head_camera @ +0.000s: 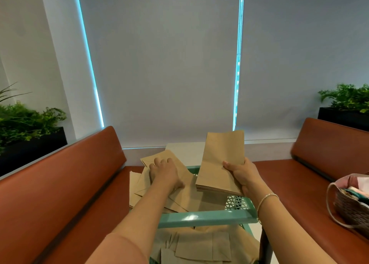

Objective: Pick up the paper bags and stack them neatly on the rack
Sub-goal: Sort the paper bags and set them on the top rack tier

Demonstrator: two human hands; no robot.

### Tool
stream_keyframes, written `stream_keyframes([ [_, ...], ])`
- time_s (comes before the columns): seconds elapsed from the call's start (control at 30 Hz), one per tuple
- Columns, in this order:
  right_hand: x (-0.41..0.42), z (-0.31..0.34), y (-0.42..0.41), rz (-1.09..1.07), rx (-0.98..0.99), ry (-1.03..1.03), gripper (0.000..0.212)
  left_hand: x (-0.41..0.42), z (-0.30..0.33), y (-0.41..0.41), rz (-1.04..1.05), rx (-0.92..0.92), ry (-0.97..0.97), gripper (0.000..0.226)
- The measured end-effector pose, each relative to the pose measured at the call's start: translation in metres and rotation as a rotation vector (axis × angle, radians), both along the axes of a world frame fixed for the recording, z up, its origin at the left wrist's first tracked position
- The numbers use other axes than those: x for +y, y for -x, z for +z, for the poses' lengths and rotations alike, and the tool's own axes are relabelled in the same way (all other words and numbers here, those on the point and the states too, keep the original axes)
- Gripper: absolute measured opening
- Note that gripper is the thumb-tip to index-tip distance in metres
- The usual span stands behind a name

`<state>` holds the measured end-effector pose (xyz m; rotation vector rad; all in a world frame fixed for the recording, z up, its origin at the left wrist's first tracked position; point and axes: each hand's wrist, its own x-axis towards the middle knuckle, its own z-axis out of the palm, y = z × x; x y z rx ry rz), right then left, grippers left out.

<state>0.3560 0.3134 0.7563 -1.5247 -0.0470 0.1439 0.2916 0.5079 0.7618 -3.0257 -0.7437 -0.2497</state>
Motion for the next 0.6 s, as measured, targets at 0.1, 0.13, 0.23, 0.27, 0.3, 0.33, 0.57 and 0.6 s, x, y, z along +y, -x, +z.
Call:
stream_keyframes([
  [0.1,-0.0002,-0.0012,-0.0014,-0.005,-0.008,0.020,0.043,-0.0007,-0.0009,-0.0035,0.015,-0.033,0.032,0.081],
  [0.13,-0.0002,-0.0014,-0.0022,-0.002,-0.009,0.022,0.044,-0.0005,-0.0009,-0.0038,0.025,-0.039,0.046,0.082],
  [0.23,-0.0007,0.0002,-0.0021,0.002,-0.013,0.032,0.043,0.0012,-0.0014,-0.0033,0.046,-0.028,0.058,0.083],
  [0.27,-0.0007,0.0002,-0.0024,0.001,-0.014,0.034,0.044,0.0016,-0.0015,-0.0035,0.042,-0.025,0.059,0.083],
  [0.3,-0.0009,0.0008,-0.0016,0.002,-0.013,0.036,0.044,0.0018,-0.0017,-0.0041,0.032,-0.030,0.068,0.082],
  [0.33,-0.0010,0.0011,-0.0009,0.005,-0.010,0.037,0.045,0.0019,-0.0022,-0.0053,0.021,-0.038,0.083,0.082],
  [0.57,-0.0020,0.0005,0.0004,0.011,-0.017,0.078,0.042,0.0049,-0.0074,-0.0101,0.014,-0.016,0.141,0.086],
  [0.6,-0.0023,0.0001,0.0002,0.011,-0.017,0.084,0.041,0.0061,-0.0079,-0.0102,0.012,-0.017,0.138,0.085],
])
